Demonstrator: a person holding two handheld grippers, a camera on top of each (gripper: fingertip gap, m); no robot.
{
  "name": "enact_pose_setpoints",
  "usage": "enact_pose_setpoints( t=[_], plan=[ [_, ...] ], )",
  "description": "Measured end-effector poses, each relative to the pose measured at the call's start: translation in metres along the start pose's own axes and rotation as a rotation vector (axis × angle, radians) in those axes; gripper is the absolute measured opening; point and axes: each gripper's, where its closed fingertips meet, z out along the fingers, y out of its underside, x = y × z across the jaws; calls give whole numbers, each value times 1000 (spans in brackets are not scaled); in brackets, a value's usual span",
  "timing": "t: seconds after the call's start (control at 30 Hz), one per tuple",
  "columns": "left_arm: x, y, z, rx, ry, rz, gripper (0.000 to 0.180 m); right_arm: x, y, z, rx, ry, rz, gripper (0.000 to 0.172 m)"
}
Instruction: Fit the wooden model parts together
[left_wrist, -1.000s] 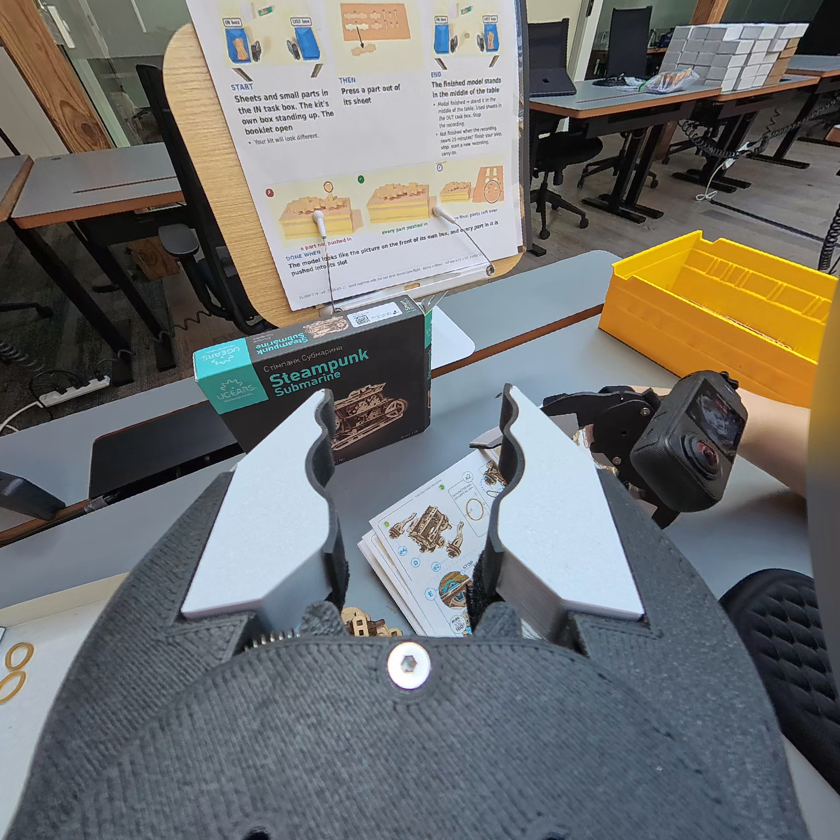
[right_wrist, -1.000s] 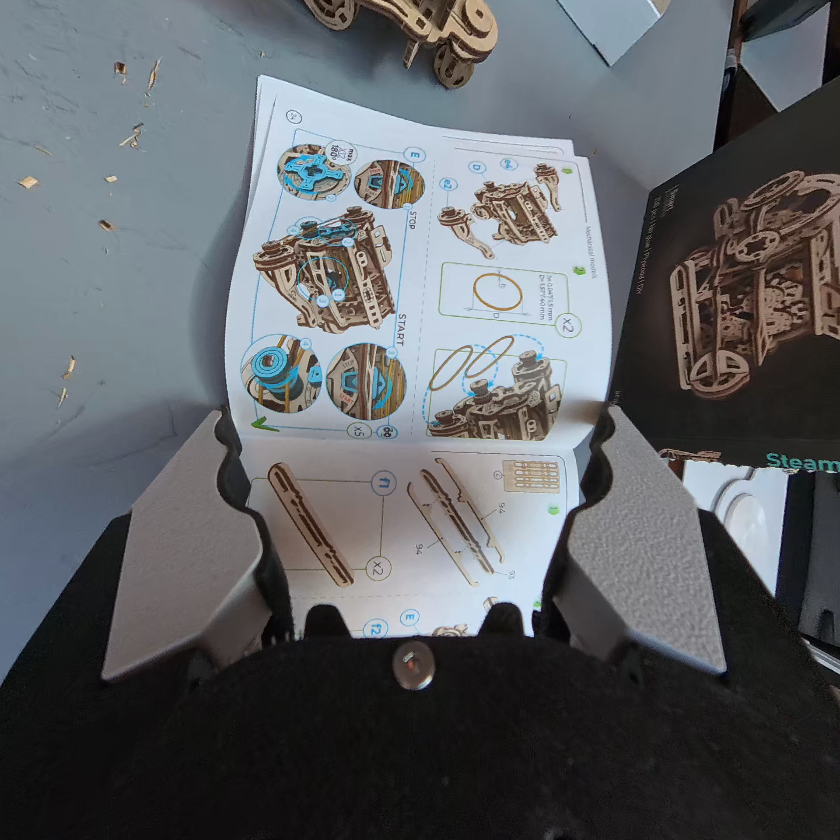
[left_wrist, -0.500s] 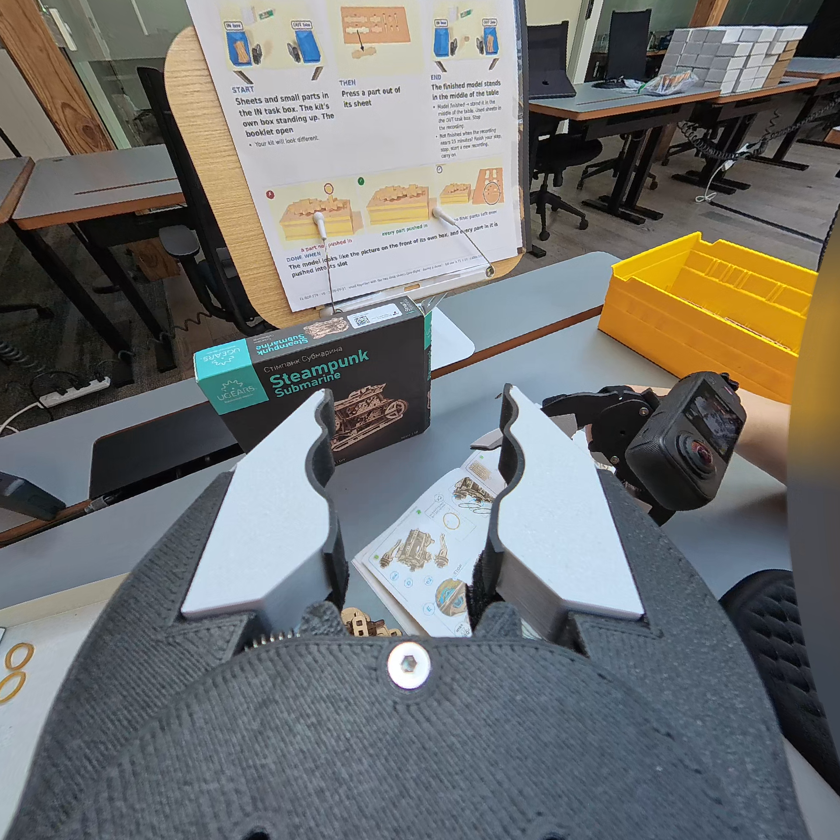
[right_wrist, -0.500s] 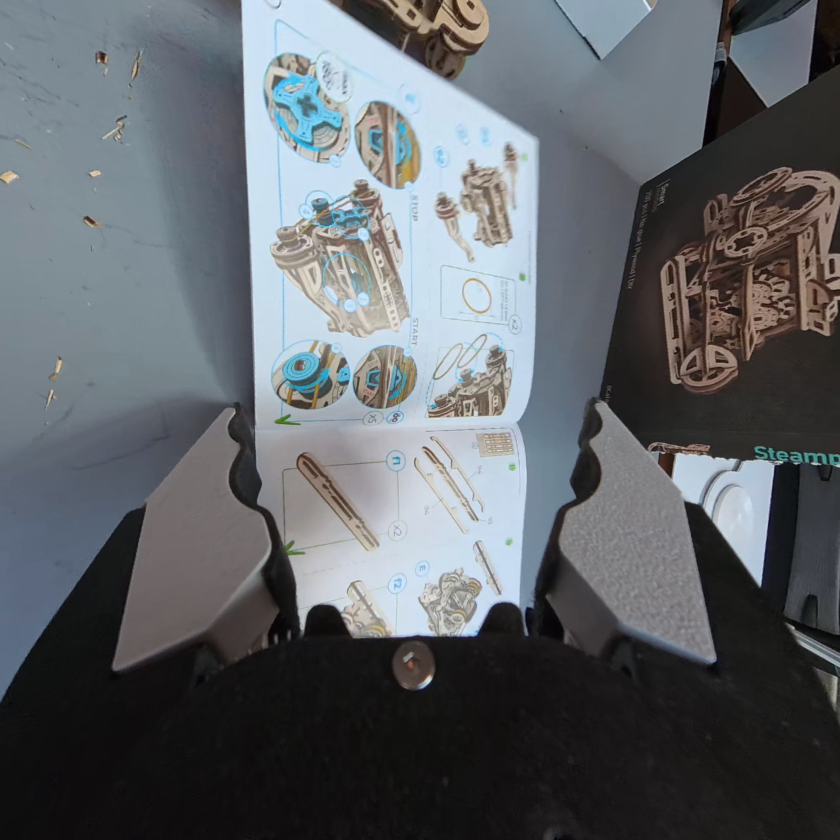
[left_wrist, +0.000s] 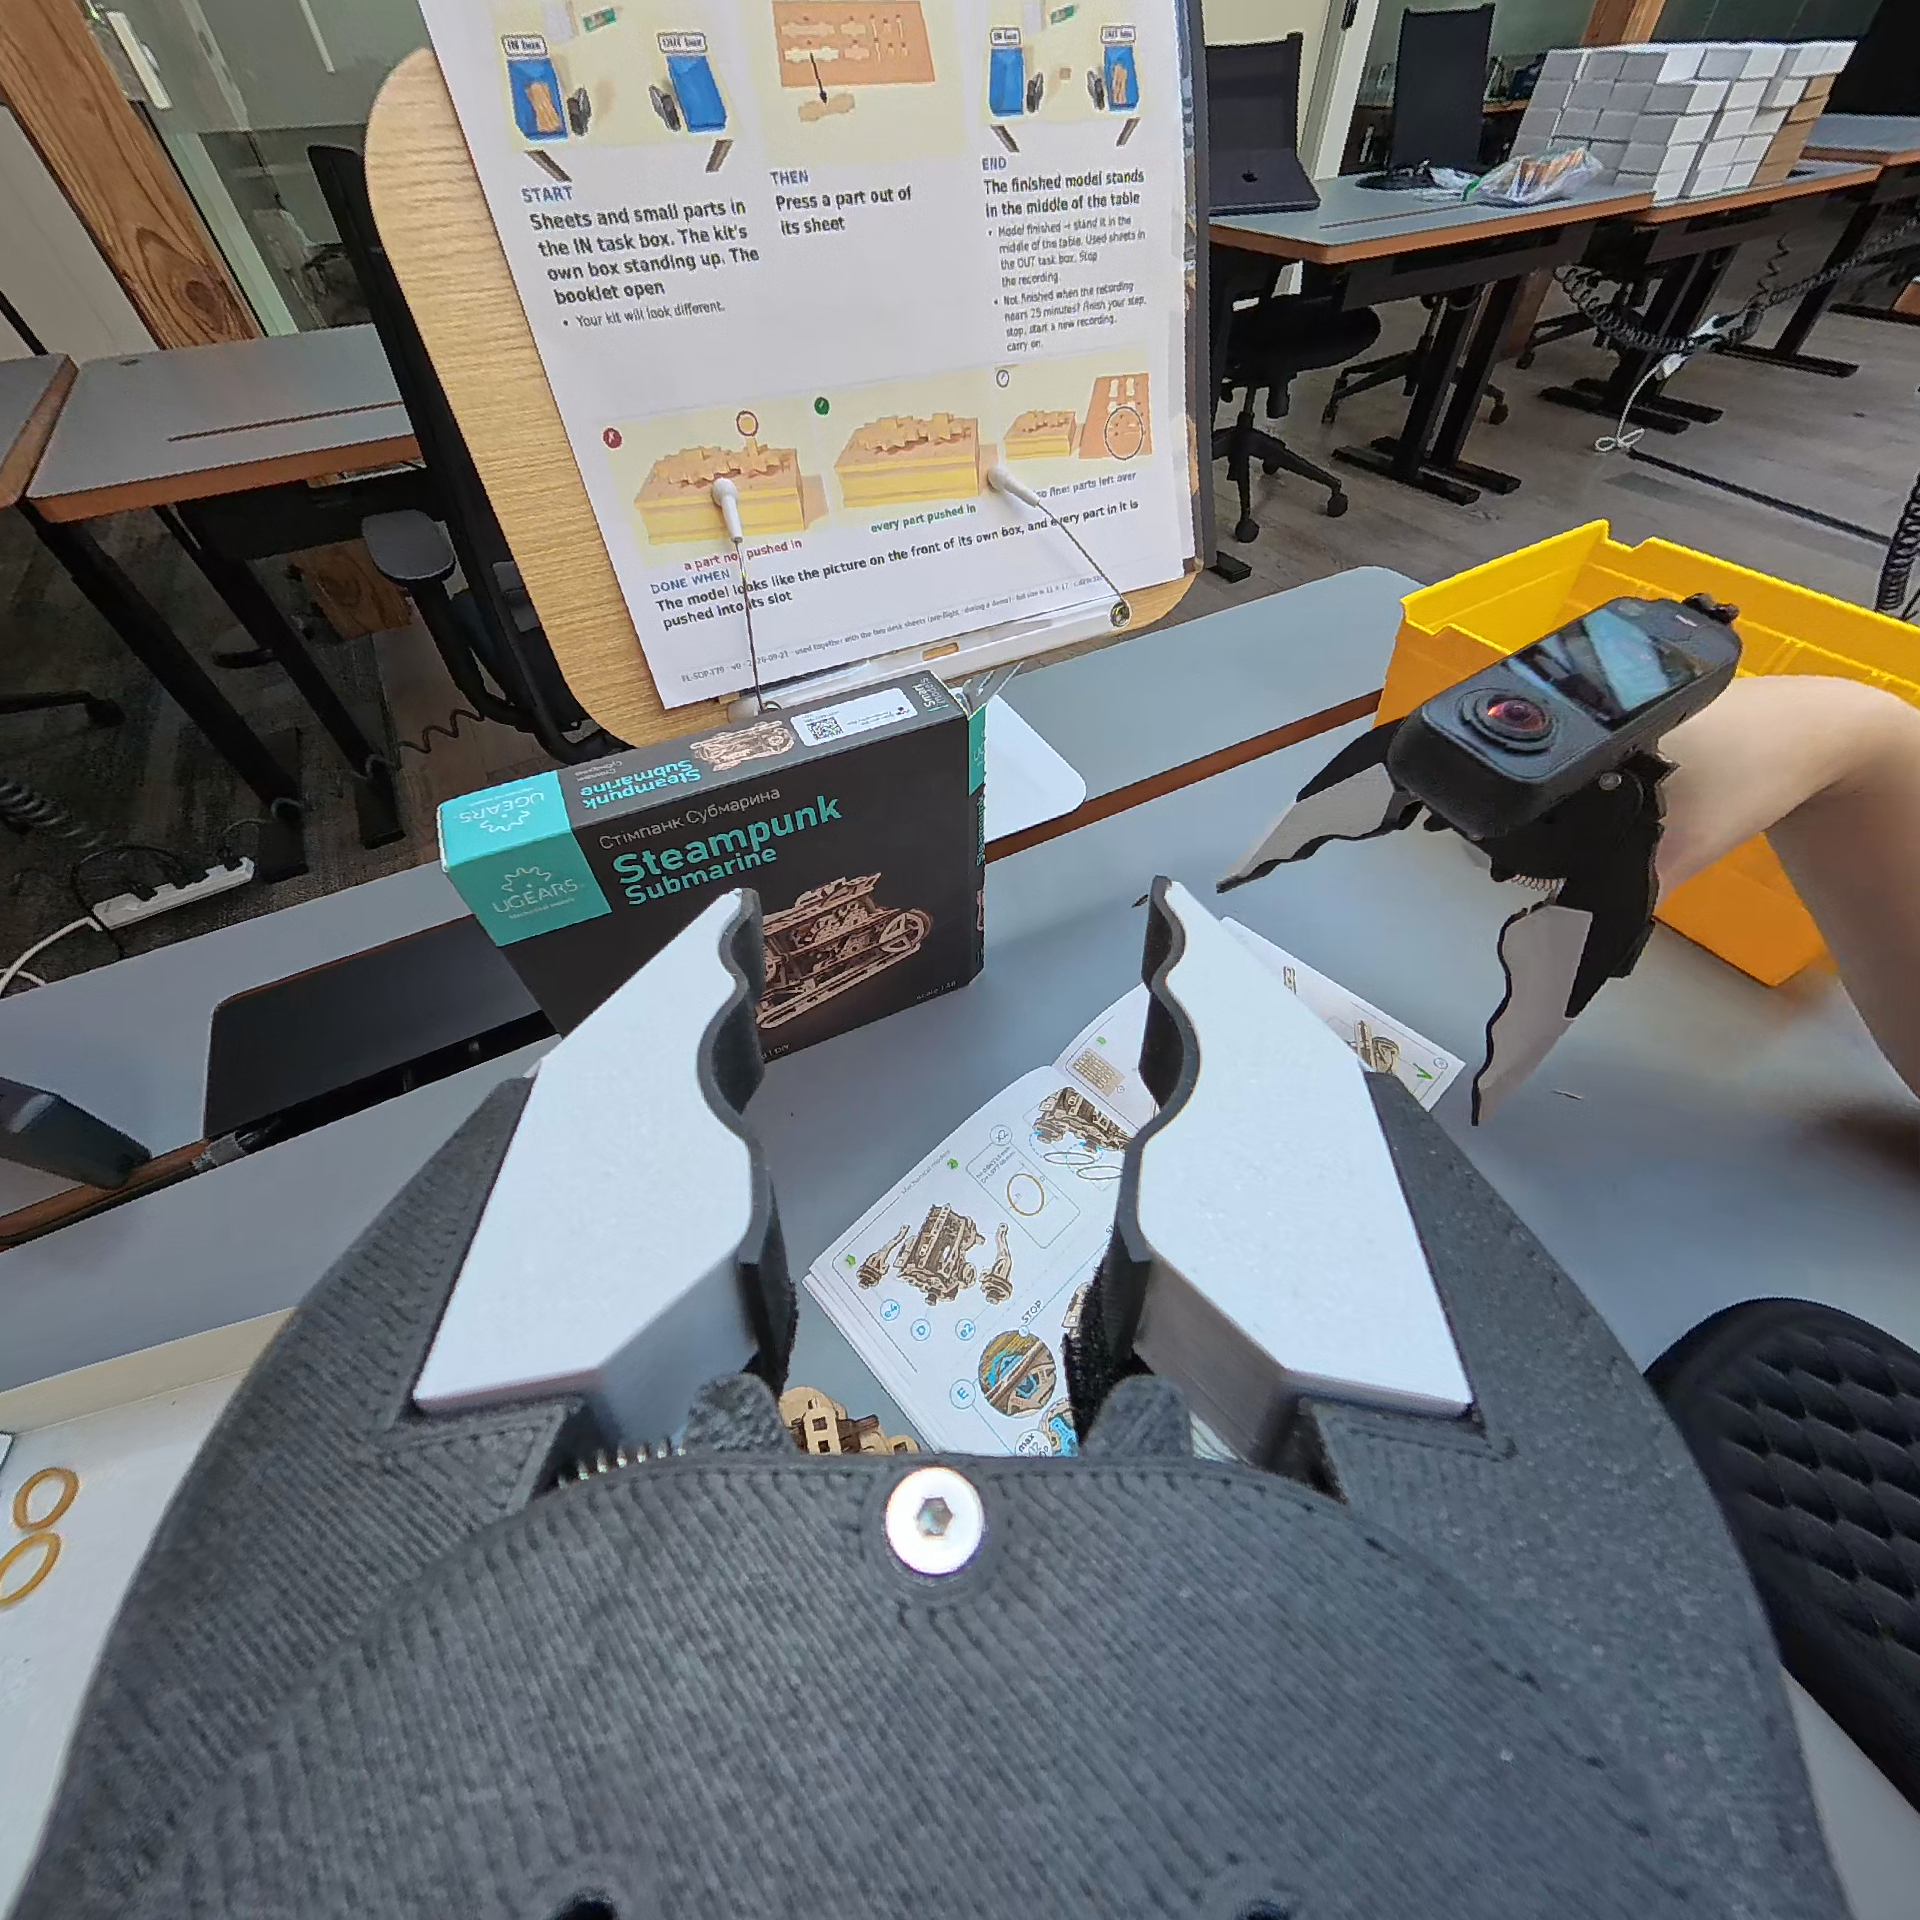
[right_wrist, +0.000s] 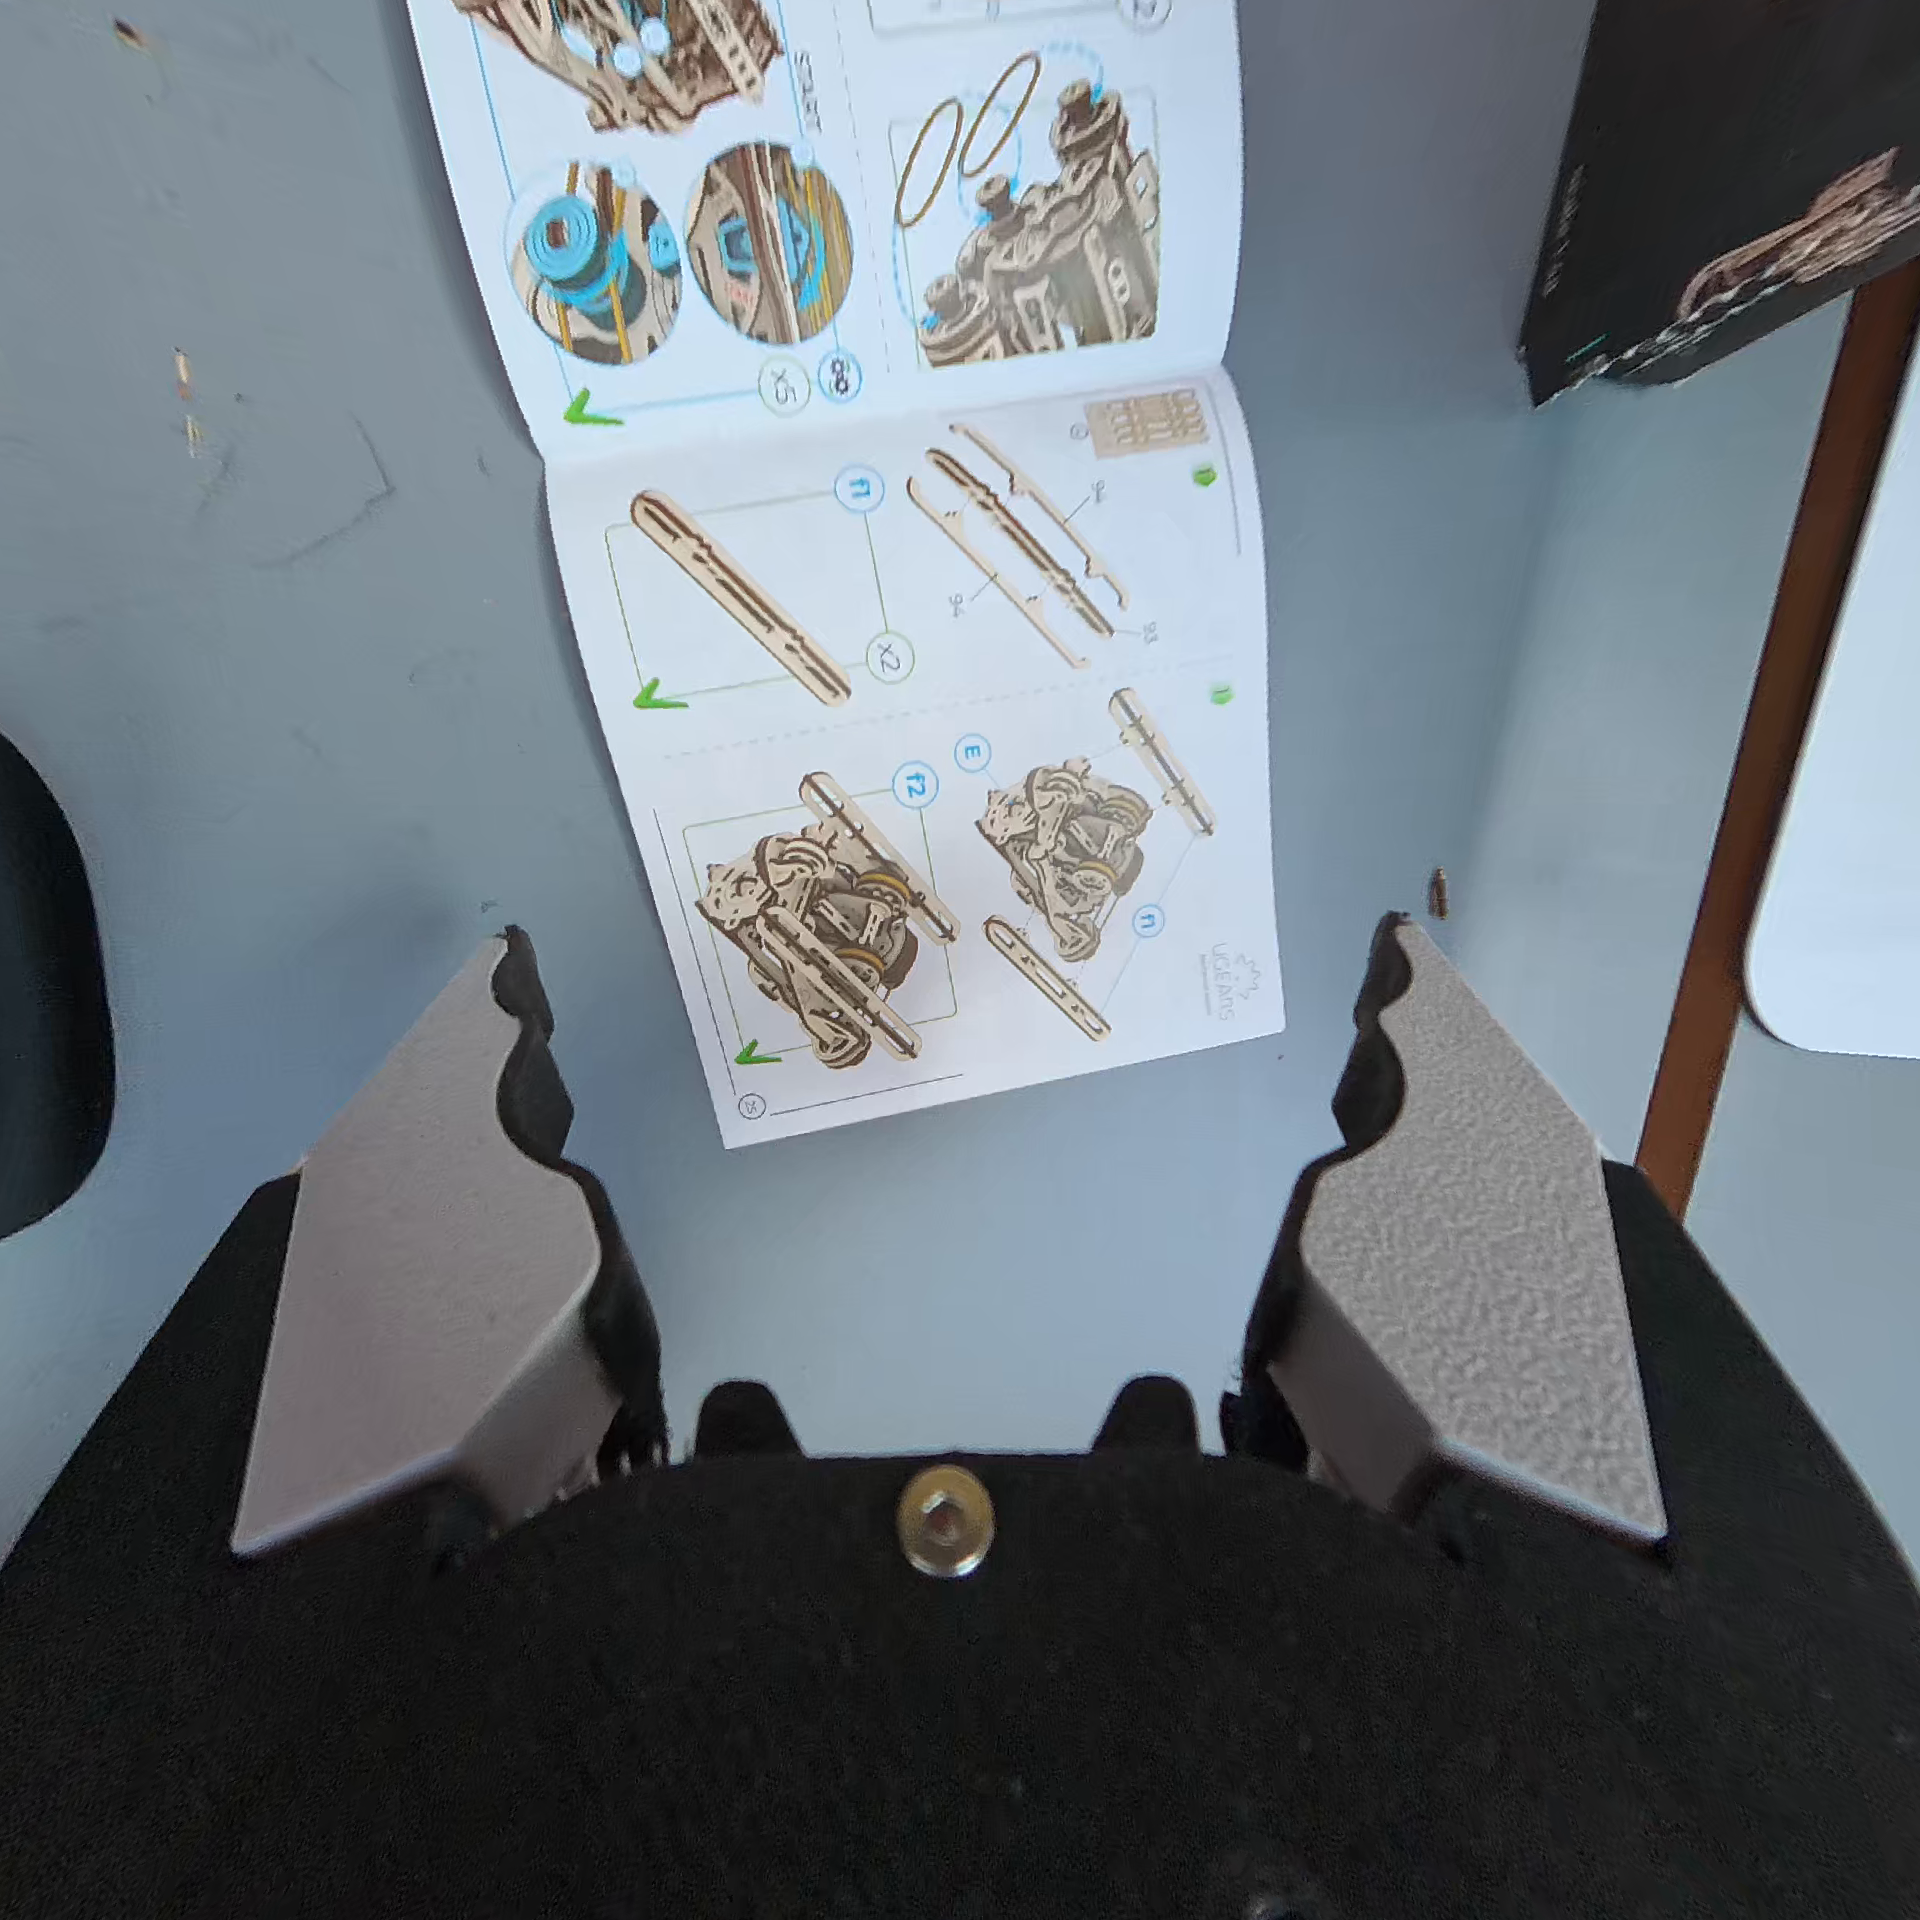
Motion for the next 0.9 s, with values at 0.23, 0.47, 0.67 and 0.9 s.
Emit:
enact_pose_setpoints(
  t=[0.23,0.47,0.67,0.9],
  plan=[
    [0,1,1,-3,-1,1,72,2,-5,23,45,-58,11,152],
    [0,1,1,-4,1,1,72,-6,-15,39,96,-97,-32,153],
    [0,0,0,-2,1,2,72,-7,-20,50,134,-124,-19,153],
    [0,0,0,0,0,2,72,-3,-13,52,106,-116,4,151]
  ],
)
